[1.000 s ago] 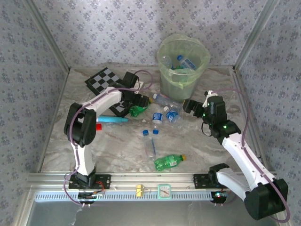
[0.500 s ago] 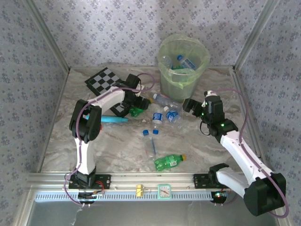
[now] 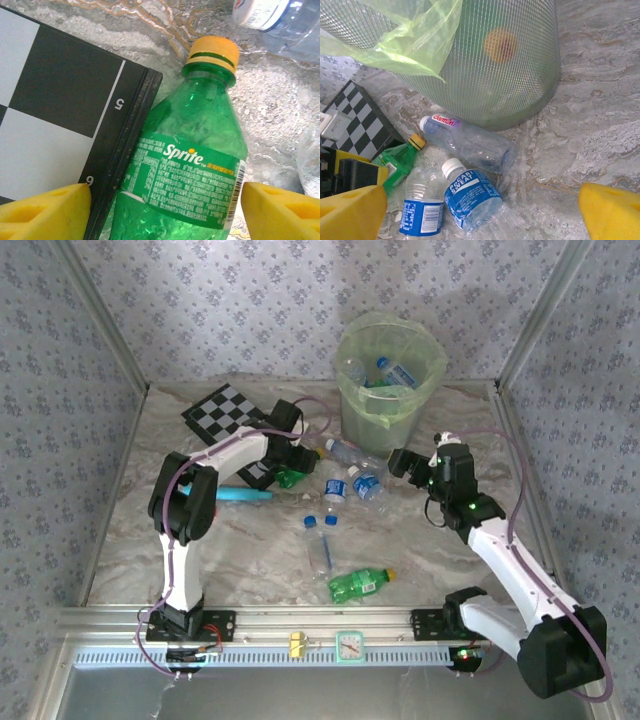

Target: Put the plastic bottles in the bin

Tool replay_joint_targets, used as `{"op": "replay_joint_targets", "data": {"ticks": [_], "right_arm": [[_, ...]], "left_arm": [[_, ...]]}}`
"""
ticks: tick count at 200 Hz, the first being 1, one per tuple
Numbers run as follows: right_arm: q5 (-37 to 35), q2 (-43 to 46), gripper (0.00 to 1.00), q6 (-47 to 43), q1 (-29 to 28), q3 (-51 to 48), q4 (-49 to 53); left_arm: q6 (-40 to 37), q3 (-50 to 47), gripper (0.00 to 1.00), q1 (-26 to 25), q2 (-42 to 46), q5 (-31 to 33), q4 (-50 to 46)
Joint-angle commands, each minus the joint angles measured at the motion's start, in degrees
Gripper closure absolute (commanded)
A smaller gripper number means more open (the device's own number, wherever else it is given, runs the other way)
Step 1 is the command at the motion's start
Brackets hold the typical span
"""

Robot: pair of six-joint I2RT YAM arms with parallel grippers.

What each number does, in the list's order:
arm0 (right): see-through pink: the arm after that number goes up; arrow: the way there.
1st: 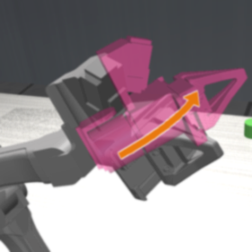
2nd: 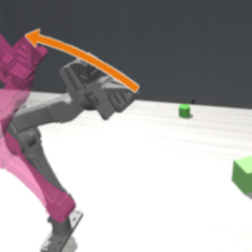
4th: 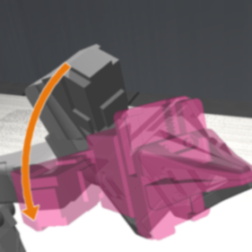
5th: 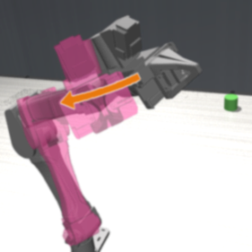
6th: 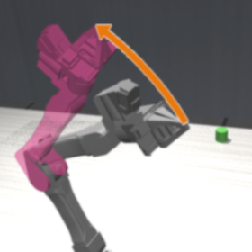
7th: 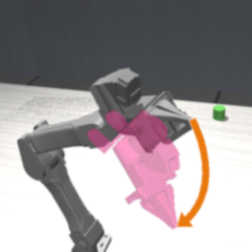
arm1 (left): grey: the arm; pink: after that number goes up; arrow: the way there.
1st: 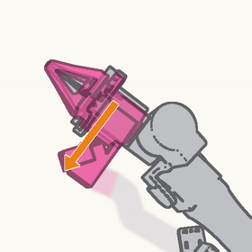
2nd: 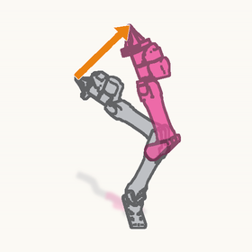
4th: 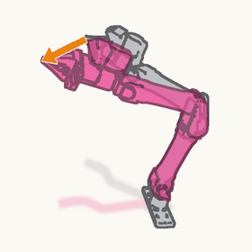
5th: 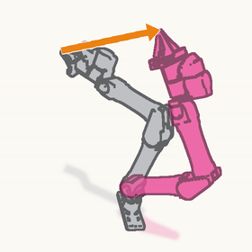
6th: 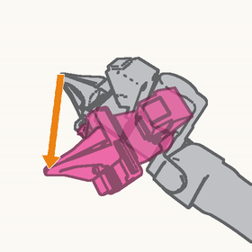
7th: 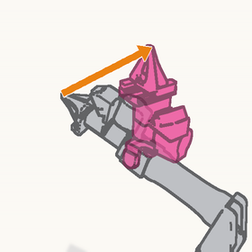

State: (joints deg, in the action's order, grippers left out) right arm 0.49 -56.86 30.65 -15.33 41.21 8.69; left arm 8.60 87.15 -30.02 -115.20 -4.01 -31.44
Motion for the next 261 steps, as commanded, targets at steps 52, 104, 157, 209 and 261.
{"op": "replay_joint_targets", "data": {"ticks": [52, 104, 157, 209, 261], "right_arm": [[4.27, -1.19, 0.00, 1.06, 2.03, -1.56, -2.09], [3.81, -0.53, 0.00, 1.16, 2.02, -2.64, -2.91], [4.30, -0.20, 0.00, 1.94, 1.91, -4.19, -3.94], [4.27, 0.76, 0.00, 2.30, 1.86, -5.55, -4.82], [4.25, 0.48, 0.00, 2.66, 1.74, -6.38, -5.71]], "left_arm": [[2.82, -4.10, 0.26, -3.44, -0.38, -1.98, -2.50], [4.83, -5.71, 0.26, -5.71, 2.94, 3.18, -2.44], [5.81, -7.06, 0.26, -9.34, 5.92, 10.51, -2.37], [6.86, -8.51, 0.26, -11.99, 7.46, 16.17, -2.47], [8.34, -10.26, 0.26, -13.48, 8.08, 14.49, -1.92]]}}
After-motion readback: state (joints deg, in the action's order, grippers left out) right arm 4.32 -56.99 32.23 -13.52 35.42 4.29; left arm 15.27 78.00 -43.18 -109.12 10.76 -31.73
